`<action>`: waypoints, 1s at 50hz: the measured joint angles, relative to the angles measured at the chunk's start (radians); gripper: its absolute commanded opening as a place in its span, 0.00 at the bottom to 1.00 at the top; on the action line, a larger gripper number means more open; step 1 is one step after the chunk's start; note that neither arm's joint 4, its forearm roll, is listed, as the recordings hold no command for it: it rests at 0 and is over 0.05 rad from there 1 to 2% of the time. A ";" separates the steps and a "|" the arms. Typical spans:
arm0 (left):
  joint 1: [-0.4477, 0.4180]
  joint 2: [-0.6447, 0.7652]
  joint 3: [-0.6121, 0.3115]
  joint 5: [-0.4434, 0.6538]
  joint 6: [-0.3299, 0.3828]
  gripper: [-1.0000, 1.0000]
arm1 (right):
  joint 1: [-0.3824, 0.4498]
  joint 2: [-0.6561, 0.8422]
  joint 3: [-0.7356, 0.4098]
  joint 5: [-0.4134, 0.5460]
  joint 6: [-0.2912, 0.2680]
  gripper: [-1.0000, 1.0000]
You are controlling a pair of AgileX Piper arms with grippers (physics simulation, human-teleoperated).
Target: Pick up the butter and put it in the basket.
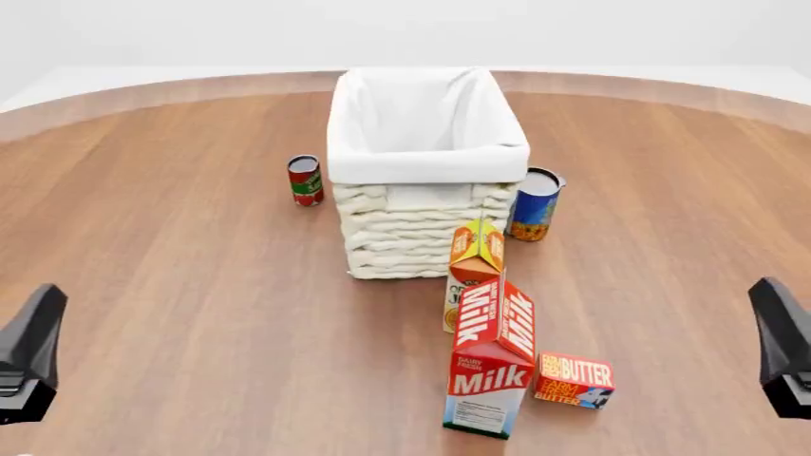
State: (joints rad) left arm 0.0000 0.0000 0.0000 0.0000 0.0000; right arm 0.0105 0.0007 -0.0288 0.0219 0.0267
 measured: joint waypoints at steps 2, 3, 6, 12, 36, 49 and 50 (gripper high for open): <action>0.000 0.000 0.000 0.000 0.000 1.00 | -0.003 0.000 0.003 -0.006 -0.003 1.00; 0.000 0.000 0.000 0.000 0.000 1.00 | -0.005 0.000 0.004 -0.008 -0.004 1.00; 0.000 0.000 0.000 0.000 0.000 1.00 | -0.009 0.000 0.005 -0.013 -0.003 1.00; 0.000 0.000 0.000 0.000 0.000 1.00 | -0.031 0.004 -0.001 -0.014 0.003 1.00; 0.000 0.000 0.000 0.000 0.000 1.00 | 0.015 0.206 -0.379 0.155 -0.250 1.00; 0.000 0.000 0.000 0.000 0.000 1.00 | 0.140 0.412 -0.520 0.253 -0.539 1.00; 0.000 0.000 0.000 0.000 0.000 1.00 | 0.145 0.433 -0.529 0.258 -0.556 1.00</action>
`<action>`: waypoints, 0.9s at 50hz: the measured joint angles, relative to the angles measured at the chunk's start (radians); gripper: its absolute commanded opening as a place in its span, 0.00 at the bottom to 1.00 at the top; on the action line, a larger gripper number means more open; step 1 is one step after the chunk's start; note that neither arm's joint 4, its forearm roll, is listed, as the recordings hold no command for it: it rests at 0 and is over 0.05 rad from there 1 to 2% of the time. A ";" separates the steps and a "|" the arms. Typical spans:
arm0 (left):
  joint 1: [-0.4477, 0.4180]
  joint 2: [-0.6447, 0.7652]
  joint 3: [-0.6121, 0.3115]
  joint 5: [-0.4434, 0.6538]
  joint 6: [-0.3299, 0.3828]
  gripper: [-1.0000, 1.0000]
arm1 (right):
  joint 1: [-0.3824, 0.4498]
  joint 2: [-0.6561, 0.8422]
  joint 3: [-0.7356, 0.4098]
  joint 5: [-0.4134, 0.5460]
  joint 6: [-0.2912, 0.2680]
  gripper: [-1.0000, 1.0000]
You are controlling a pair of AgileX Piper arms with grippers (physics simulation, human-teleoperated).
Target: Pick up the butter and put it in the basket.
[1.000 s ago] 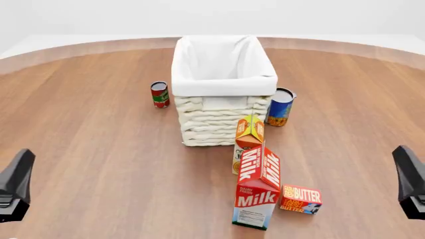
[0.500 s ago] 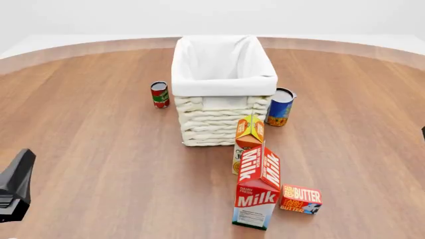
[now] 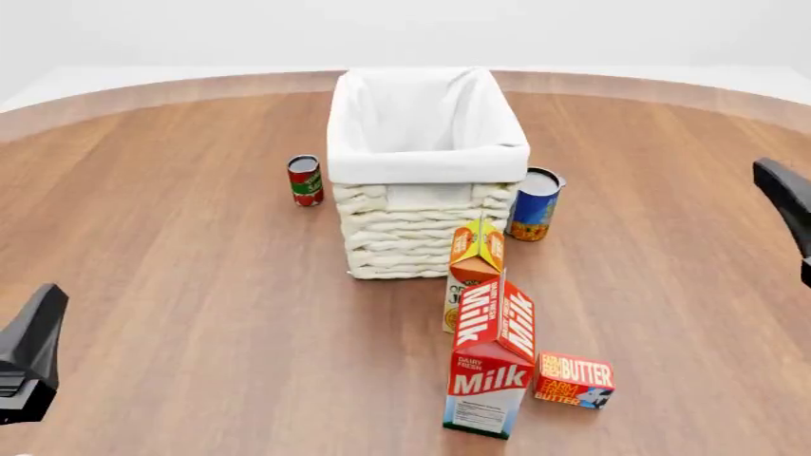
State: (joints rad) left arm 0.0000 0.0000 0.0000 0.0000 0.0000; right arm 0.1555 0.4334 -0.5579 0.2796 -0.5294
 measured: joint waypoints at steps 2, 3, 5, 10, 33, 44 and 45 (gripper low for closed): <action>0.000 0.000 0.000 0.000 0.000 1.00 | 0.006 0.040 -0.016 0.005 -0.036 1.00; 0.000 0.000 0.000 0.000 0.000 1.00 | 0.006 0.062 -0.025 0.008 -0.051 1.00; 0.000 0.000 0.000 0.000 0.000 1.00 | 0.006 0.106 -0.044 0.015 -0.079 1.00; 0.000 0.000 0.000 0.000 0.000 1.00 | 0.013 0.196 -0.084 0.035 -0.147 1.00; 0.000 0.000 0.000 0.000 0.000 1.00 | 0.126 0.339 -0.267 0.317 -0.308 1.00; 0.000 0.000 0.000 0.000 0.000 1.00 | 0.308 0.259 -0.283 0.545 -0.331 1.00; 0.000 0.000 0.000 0.000 0.000 1.00 | 0.318 0.254 -0.281 0.561 -0.337 1.00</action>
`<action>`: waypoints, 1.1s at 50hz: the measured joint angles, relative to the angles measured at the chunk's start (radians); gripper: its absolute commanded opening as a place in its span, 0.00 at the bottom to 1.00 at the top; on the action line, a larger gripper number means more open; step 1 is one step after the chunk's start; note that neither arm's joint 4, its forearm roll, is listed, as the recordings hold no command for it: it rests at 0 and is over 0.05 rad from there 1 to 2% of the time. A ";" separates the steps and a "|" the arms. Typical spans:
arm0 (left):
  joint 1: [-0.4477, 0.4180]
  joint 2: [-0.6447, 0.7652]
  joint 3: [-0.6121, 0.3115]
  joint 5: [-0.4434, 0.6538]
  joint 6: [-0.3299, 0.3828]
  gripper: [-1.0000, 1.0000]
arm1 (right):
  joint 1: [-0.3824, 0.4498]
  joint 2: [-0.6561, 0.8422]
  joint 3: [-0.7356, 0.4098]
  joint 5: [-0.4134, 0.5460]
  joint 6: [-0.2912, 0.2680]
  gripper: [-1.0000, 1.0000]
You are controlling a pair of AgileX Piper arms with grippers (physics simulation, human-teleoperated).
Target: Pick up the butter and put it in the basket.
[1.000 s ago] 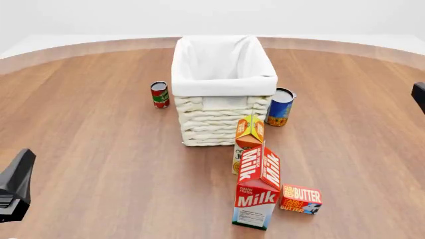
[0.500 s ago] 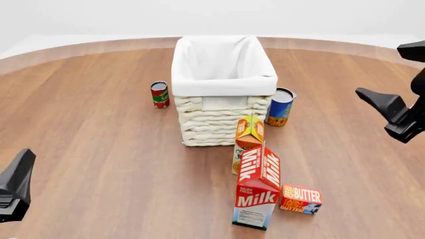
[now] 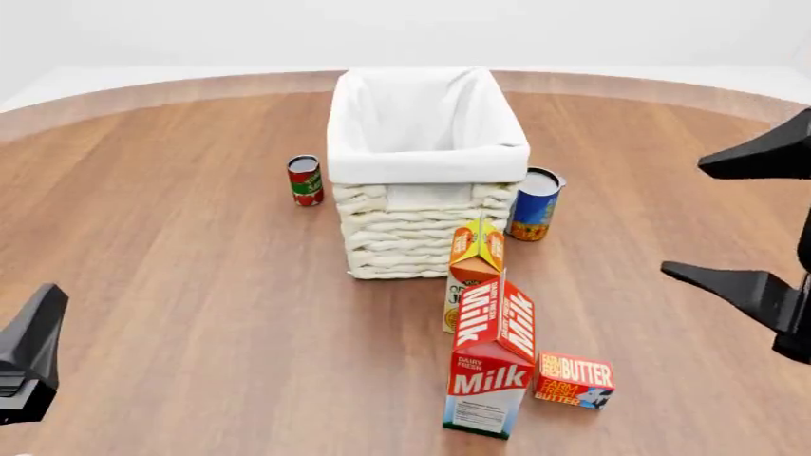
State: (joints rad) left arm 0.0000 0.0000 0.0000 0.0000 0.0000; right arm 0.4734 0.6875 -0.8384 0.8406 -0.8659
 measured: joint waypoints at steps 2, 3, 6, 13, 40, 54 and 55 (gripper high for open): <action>0.000 0.000 0.000 0.000 0.000 1.00 | 0.015 -0.008 0.001 0.029 -0.011 1.00; 0.000 0.000 0.000 0.000 0.000 1.00 | 0.020 -0.010 0.001 0.041 -0.018 1.00; 0.000 0.000 0.000 0.000 0.000 1.00 | 0.031 -0.015 0.000 0.072 -0.035 1.00; 0.000 0.000 0.000 0.000 0.000 1.00 | 0.031 -0.026 0.021 0.127 -0.083 1.00; 0.000 0.000 0.000 0.000 0.000 1.00 | -0.006 -0.024 0.183 0.131 -0.169 1.00; 0.000 0.000 0.000 0.000 0.000 1.00 | 0.022 0.023 0.255 0.073 -0.112 1.00; 0.000 0.000 0.000 0.000 0.000 1.00 | 0.023 0.026 0.258 0.069 -0.109 1.00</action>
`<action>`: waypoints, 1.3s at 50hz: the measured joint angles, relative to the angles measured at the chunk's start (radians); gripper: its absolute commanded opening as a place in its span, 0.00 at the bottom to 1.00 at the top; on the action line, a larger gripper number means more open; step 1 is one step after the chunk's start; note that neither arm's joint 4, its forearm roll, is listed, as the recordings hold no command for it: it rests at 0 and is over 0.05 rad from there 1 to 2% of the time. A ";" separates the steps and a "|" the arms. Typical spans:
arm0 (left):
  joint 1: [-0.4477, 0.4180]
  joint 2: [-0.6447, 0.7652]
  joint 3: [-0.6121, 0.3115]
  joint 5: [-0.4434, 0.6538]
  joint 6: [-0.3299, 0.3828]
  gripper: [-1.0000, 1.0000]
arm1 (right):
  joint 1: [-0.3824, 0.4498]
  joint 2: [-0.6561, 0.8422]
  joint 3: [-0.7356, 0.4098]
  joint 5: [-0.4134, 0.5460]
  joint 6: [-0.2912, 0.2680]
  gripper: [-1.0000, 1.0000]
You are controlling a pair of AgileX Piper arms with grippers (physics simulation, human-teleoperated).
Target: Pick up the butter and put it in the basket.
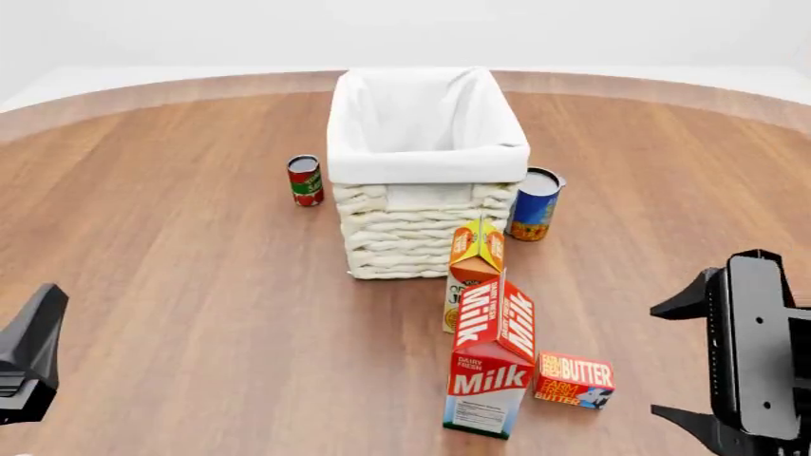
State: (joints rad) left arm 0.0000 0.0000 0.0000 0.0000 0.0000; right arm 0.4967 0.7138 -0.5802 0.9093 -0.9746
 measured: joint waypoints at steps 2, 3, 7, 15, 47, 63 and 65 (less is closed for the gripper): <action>0.000 0.000 0.000 0.000 0.000 1.00 | 0.002 0.006 0.007 -0.007 0.006 1.00; 0.000 0.000 0.000 0.000 0.000 1.00 | 0.003 0.009 0.010 -0.011 0.009 1.00; 0.000 0.000 0.000 0.000 0.000 1.00 | 0.008 0.020 0.019 -0.022 0.022 1.00; 0.000 0.000 0.000 0.000 0.000 1.00 | 0.038 0.041 0.020 -0.032 0.075 1.00; 0.000 0.000 0.000 0.000 0.000 1.00 | 0.148 0.265 -0.027 -0.165 0.263 1.00; 0.000 0.000 0.000 0.000 0.000 1.00 | 0.095 0.317 -0.010 -0.203 0.220 1.00; 0.000 0.000 0.000 0.000 0.000 1.00 | 0.090 0.325 -0.005 -0.211 0.216 1.00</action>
State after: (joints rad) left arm 0.0000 0.0000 0.0000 0.0000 0.0000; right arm 0.5868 1.0393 -0.5857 0.6987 -0.7584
